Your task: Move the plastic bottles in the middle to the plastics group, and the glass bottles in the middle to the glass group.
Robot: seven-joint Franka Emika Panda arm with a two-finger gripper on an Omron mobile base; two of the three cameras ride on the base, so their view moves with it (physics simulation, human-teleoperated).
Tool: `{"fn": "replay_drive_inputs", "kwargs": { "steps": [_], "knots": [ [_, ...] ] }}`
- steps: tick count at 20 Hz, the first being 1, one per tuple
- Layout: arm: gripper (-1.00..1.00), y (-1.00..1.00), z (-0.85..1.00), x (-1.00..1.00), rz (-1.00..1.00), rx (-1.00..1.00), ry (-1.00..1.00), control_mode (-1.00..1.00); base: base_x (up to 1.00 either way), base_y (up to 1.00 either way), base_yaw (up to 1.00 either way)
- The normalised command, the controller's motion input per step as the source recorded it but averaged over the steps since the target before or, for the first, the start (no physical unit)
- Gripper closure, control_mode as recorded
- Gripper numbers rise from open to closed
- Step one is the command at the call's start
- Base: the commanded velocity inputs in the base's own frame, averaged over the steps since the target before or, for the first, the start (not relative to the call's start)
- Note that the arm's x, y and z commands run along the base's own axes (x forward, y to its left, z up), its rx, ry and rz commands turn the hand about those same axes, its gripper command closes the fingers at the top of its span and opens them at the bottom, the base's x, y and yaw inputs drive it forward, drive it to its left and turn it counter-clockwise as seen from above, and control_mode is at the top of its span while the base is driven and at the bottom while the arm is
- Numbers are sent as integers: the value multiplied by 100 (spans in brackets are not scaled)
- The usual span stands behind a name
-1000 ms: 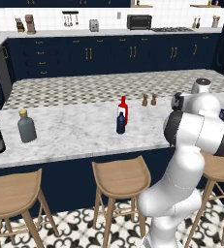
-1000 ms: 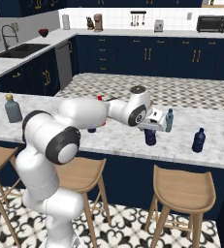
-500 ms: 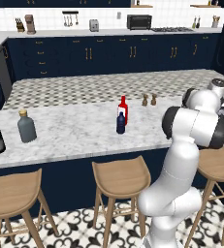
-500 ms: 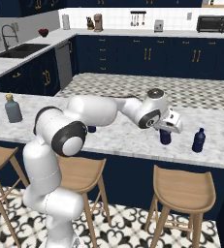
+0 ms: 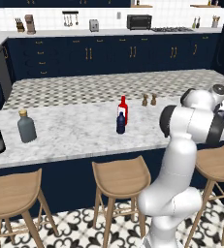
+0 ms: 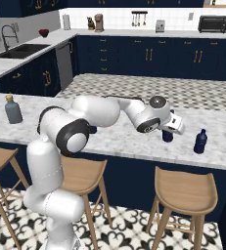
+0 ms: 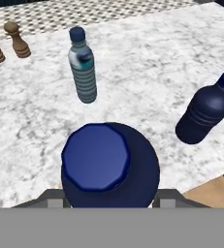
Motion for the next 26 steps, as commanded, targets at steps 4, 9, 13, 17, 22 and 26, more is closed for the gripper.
{"fn": "replay_drive_inputs", "kwargs": {
  "steps": [4,9,13,17,22,26],
  "knots": [
    [100,13,0,50,0,0,0,-100,0,0,0],
    [100,24,-4,36,0,0,0,-100,0,0,0],
    [100,14,-10,29,0,0,0,-100,0,0,0],
    [100,5,-30,21,0,0,0,-100,0,0,0],
    [100,0,-54,8,0,0,1,-100,0,0,0],
    [100,0,-31,13,0,2,0,-100,0,0,0]
  ]
}}
